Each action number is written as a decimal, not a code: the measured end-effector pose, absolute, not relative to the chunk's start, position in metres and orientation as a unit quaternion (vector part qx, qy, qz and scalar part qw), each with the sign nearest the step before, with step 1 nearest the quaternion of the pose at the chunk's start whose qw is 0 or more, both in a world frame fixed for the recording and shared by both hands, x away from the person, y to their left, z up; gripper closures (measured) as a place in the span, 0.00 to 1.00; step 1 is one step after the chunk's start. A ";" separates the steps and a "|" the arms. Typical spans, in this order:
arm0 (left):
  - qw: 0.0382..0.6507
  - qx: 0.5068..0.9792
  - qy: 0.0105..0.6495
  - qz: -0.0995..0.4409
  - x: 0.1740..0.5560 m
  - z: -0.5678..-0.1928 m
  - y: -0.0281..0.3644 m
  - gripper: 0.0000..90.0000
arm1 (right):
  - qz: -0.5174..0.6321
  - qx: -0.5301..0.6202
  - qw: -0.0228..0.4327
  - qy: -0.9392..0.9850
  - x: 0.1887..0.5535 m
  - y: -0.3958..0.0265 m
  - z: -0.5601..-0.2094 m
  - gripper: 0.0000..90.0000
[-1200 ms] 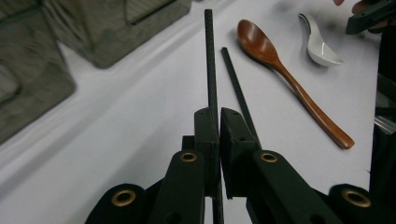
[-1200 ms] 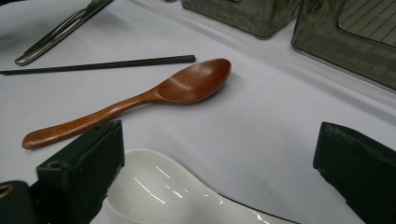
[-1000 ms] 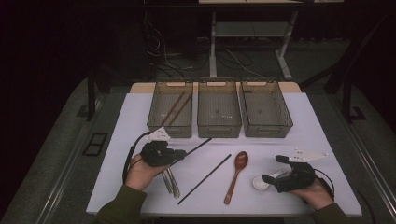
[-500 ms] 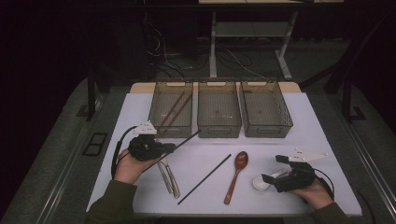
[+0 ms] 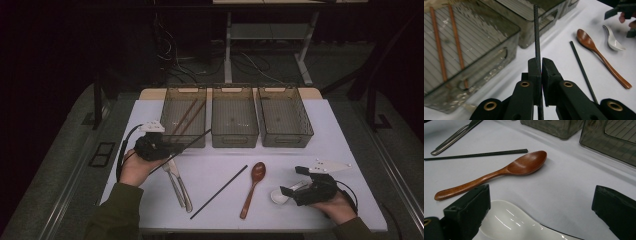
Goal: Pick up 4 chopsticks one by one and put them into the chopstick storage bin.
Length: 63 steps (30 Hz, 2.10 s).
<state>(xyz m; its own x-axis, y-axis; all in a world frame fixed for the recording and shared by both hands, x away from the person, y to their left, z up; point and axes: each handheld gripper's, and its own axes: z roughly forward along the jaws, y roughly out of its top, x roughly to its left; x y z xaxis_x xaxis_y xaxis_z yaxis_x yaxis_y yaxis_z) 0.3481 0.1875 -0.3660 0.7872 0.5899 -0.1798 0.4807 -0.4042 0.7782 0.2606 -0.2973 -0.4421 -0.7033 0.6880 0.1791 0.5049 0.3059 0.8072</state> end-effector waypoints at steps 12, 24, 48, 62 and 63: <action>0.434 0.828 0.345 0.086 0.377 -0.358 0.193 0.95 | 0.456 0.373 0.100 0.802 0.261 -0.297 -0.442 0.02; 0.419 0.824 0.367 0.106 0.415 -0.351 0.186 0.95 | 0.458 0.373 0.101 0.801 0.261 -0.298 -0.442 0.02; 0.396 0.805 0.420 0.137 0.479 -0.356 0.164 0.95 | 0.459 0.372 0.100 0.800 0.260 -0.299 -0.442 0.02; 0.380 0.787 0.465 0.140 0.502 -0.375 0.164 0.95 | 0.459 0.372 0.099 0.801 0.259 -0.299 -0.442 0.02; 0.381 0.787 0.465 0.137 0.502 -0.376 0.163 0.95 | 0.459 0.372 0.099 0.801 0.259 -0.299 -0.442 0.02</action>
